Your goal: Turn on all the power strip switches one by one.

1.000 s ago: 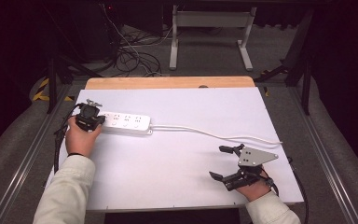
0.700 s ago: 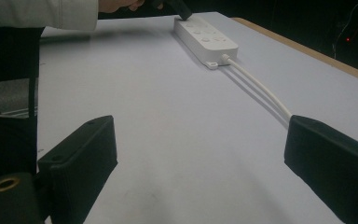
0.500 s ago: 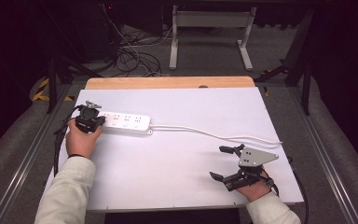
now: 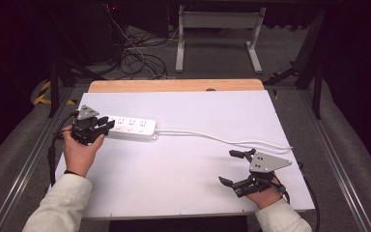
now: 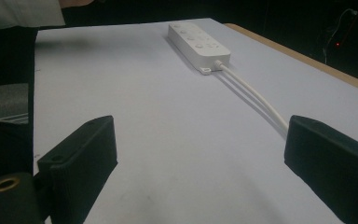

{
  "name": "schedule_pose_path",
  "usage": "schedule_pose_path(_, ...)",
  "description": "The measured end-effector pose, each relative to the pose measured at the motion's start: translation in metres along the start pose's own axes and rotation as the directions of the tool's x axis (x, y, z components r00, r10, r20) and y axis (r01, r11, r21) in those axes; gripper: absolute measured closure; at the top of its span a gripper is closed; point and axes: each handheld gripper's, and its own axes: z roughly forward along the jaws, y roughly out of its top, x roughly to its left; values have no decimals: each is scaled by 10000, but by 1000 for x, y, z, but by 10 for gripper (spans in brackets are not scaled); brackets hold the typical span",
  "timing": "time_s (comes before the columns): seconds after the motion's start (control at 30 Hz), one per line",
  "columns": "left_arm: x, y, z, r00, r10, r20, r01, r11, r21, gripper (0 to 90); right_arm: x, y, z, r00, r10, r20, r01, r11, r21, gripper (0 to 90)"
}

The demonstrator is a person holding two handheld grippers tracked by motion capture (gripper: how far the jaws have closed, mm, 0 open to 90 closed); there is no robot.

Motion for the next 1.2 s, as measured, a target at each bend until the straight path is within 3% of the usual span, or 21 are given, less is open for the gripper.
schedule_pose_path(0.07, -8, -3, -10, 9986, 123, 509, -99, 9989, -463, 602, 0, 0, 0, 10000, 1, 42, -1, 10000, -3, 93)
schedule_pose_path(0.13, -18, -6, -19, 9970, 347, 690, -280, 9950, -961, 533, 0, 1, -1, 10000, -20, 80, 21, 10000, -13, 92)
schedule_pose_path(0.27, -31, -16, -35, 9919, 714, 1047, -560, 9881, -1436, 455, 1, 2, -4, 9999, -41, 162, 43, 10000, -86, 93)
schedule_pose_path(0.53, -45, -39, -52, 9794, 902, 1808, -476, 9726, -2276, 383, 1, 2, -5, 9998, -23, 208, 25, 10000, -89, 92)
schedule_pose_path(0.67, -49, -52, -56, 9751, 771, 2080, -314, 9761, -2149, 341, 0, 1, -6, 9998, 14, 219, -12, 10000, -87, 93)
schedule_pose_path(0.73, -51, -59, -57, 9758, 883, 2000, -414, 9730, -2272, 339, 0, 0, -7, 9997, 43, 244, -40, 9999, -93, 92)
schedule_pose_path(0.83, -55, -69, -57, 9779, 1392, 1558, -998, 9663, -2373, 291, -1, 0, -7, 9997, 55, 220, -53, 9999, -91, 92)
schedule_pose_path(0.93, -57, -79, -54, 9736, 1790, 1413, -1445, 9637, -2246, 250, -1, 0, -7, 9998, 45, 212, -44, 10000, -56, 93)
schedule_pose_path(1.03, -60, -87, -49, 9742, 1623, 1569, -1242, 9657, -2280, 229, 0, 0, -6, 9998, 47, 178, -47, 10000, -25, 92)
schedule_pose_path(1.13, -63, -89, -45, 9705, 1705, 1703, -1305, 9660, -2233, 216, 0, 0, -5, 9999, 10, 128, -10, 10000, 10, 92)
schedule_pose_path(1.2, -63, -89, -42, 9681, 1496, 2012, -1040, 9698, -2207, 207, 0, 0, -4, 9999, 29, 96, -29, 10000, 40, 92)
